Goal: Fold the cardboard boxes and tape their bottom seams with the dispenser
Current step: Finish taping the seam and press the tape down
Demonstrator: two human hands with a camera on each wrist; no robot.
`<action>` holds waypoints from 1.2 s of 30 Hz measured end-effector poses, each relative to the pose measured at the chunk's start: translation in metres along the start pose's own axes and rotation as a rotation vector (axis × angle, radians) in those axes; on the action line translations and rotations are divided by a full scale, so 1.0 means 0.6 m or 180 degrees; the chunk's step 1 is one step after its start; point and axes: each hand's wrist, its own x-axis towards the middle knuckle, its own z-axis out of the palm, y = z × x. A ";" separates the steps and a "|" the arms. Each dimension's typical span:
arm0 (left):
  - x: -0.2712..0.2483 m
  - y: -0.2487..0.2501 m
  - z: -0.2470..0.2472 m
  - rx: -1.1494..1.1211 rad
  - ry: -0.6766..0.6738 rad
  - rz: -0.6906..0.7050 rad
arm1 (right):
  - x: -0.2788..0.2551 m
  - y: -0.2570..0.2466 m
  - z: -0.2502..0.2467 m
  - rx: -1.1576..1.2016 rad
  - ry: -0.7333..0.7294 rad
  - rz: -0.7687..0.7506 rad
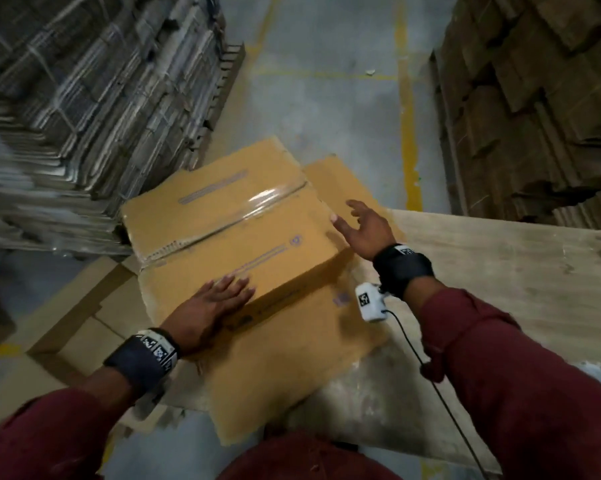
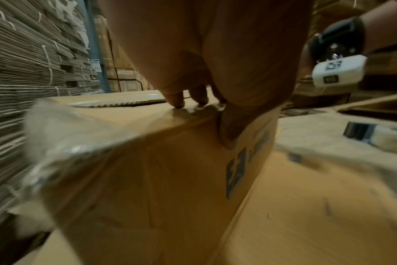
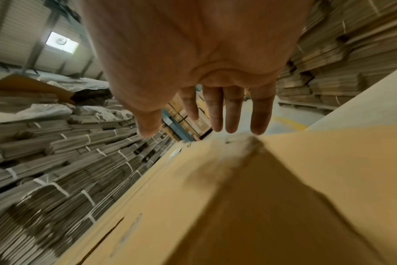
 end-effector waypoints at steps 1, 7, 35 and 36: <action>-0.021 -0.014 0.006 0.0025 0.0034 0.0098 | 0.010 -0.020 0.017 0.0005 -0.0088 0.0076; -0.035 -0.087 0.002 0.0684 0.0079 0.0059 | -0.010 -0.034 0.106 -0.0761 -0.0127 0.0345; 0.061 0.260 0.026 -0.1841 0.0593 -0.2382 | 0.064 0.061 -0.034 -0.0943 -0.0555 -0.0172; 0.056 0.248 0.036 -0.1854 0.0727 -0.2215 | 0.053 0.069 -0.035 -0.0956 -0.0474 -0.0198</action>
